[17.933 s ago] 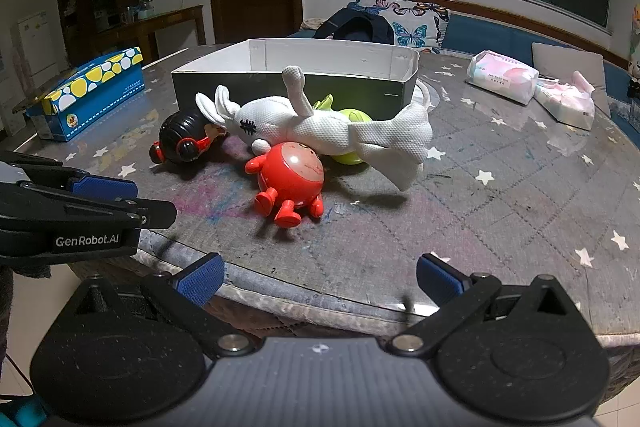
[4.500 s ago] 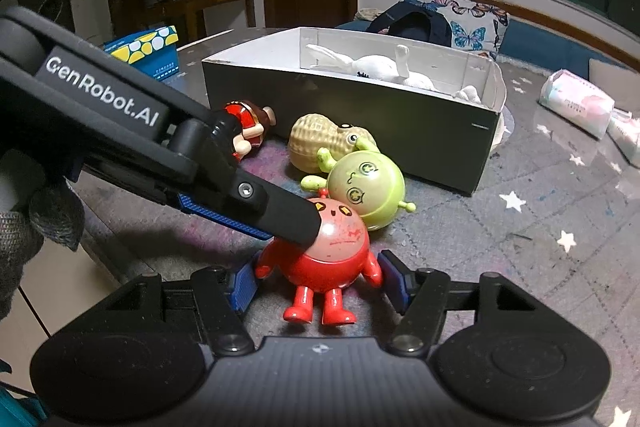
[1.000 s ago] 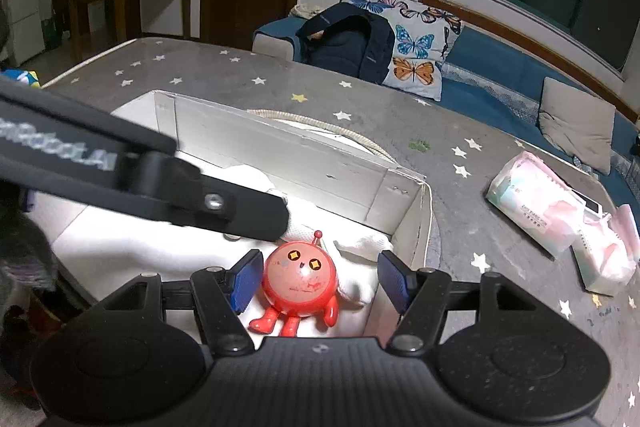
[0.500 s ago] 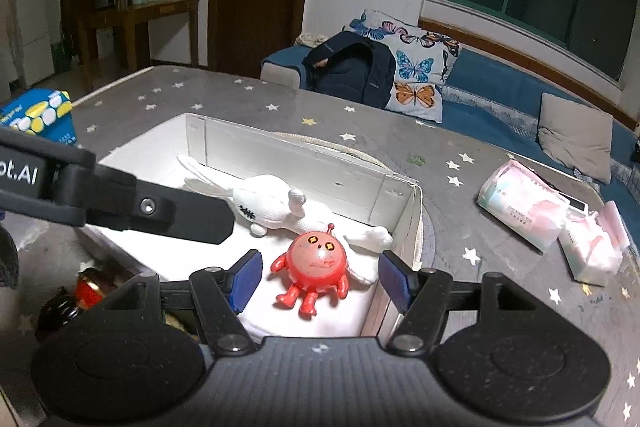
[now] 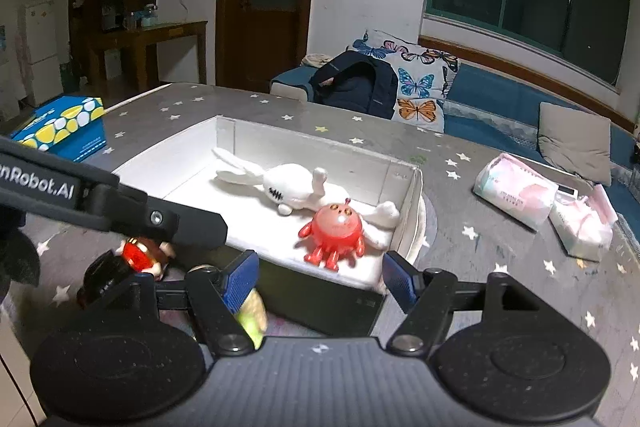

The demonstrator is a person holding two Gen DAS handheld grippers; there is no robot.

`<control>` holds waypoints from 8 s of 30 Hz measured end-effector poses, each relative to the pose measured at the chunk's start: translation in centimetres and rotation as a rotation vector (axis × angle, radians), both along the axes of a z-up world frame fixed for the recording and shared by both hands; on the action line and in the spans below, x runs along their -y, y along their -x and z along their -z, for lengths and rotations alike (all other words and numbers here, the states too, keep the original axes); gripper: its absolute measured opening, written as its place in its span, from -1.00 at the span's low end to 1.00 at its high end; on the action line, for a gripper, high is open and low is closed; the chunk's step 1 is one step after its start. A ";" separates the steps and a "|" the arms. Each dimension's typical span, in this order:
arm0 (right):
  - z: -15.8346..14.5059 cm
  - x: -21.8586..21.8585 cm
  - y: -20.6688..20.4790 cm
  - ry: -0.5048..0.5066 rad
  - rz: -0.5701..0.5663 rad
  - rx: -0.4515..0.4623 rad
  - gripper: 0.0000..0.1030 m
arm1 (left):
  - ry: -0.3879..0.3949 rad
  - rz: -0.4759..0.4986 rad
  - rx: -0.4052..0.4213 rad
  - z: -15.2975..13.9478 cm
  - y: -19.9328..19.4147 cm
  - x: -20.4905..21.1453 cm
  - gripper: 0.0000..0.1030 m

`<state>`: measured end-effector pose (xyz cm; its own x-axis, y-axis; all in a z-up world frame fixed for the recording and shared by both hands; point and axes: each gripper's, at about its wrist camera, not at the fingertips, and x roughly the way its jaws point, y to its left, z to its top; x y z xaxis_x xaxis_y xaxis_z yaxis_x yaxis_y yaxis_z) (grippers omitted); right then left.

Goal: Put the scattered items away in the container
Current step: 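Move the left gripper out of the box down to the green alien toy, then close the left gripper on the green alien toy, then lift the green toy with the left gripper over the box wall, then open the left gripper to drop the green toy beside the rabbit, then move the left gripper down to the tan peanut toy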

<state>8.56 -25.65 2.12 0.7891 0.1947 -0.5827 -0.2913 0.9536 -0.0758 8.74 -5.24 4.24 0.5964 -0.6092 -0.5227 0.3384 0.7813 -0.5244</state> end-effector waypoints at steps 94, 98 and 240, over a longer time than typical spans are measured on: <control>-1.2 -2.7 -1.7 -0.051 -0.137 0.005 -0.04 | 0.004 0.034 0.011 -2.0 -2.0 0.7 -0.37; -1.0 -3.6 -5.0 -0.040 -0.158 -0.020 -0.04 | 0.007 0.003 -0.018 -1.7 -5.0 -0.1 -0.37; 5.1 -0.9 1.3 -0.190 0.011 -0.143 0.28 | -0.106 -0.090 -0.105 3.9 0.7 0.5 -0.36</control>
<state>7.29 -24.73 -2.94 0.7040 0.3030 -0.6423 -0.2753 0.9501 0.1465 8.05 -5.77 0.38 0.5848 -0.4935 -0.6438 0.2121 0.8590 -0.4659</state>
